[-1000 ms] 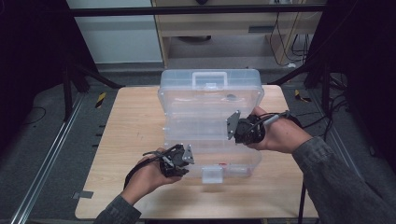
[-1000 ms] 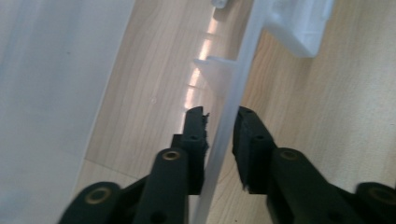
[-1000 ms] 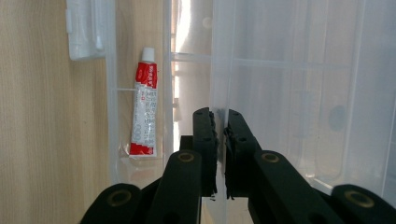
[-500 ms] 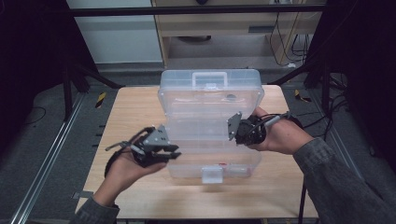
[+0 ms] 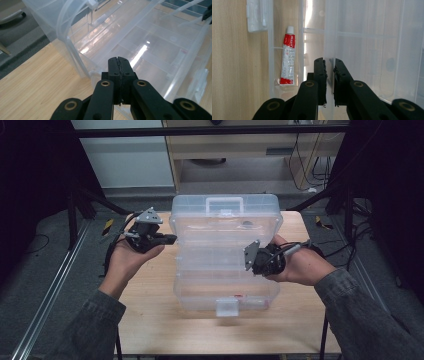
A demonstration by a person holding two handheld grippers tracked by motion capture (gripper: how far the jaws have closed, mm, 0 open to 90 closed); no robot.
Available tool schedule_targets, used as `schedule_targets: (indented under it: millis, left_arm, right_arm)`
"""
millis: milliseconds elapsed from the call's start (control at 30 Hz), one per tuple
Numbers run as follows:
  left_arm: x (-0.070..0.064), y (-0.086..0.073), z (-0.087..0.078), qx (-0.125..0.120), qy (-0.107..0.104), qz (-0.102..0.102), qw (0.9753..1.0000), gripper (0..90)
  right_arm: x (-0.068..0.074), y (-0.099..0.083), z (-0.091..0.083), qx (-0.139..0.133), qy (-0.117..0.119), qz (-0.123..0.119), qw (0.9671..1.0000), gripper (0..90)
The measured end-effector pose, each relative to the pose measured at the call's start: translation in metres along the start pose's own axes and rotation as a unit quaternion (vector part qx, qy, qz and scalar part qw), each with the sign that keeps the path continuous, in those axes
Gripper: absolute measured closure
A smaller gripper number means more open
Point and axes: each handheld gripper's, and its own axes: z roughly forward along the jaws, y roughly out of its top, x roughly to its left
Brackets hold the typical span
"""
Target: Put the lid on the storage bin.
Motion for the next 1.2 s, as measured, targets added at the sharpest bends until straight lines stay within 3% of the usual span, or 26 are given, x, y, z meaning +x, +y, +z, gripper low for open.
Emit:
schedule_targets:
  millis: [200, 600, 733, 900, 933, 1200]
  left_arm:
    - [0.010, 0.003, 0.006, 0.001, -0.003, -0.021, 0.9998, 89.6]
    - [0.015, 0.010, 0.009, 0.024, -0.009, -0.023, 0.9994, 89.7]
    - [0.019, 0.011, 0.008, 0.011, -0.010, -0.035, 0.9993, 89.7]
    - [0.018, 0.012, 0.009, 0.008, -0.007, -0.033, 0.9994, 89.8]
    - [0.017, 0.012, 0.009, 0.010, 0.003, -0.027, 0.9996, 89.8]
    - [0.011, 0.009, 0.007, 0.004, -0.008, -0.032, 0.9994, 89.8]
  right_arm:
    - [0.002, 0.000, 0.000, 0.001, -0.003, -0.002, 1.0000, 81.3]
    - [0.003, -0.001, 0.000, 0.000, -0.003, -0.004, 1.0000, 81.4]
    - [0.003, -0.001, 0.001, 0.000, -0.001, -0.005, 1.0000, 82.2]
    - [0.005, -0.001, 0.001, -0.002, -0.002, -0.005, 1.0000, 82.6]
    - [0.006, -0.002, 0.001, -0.005, -0.005, -0.005, 1.0000, 82.7]
    - [0.012, -0.003, 0.003, -0.006, -0.003, -0.006, 1.0000, 82.7]
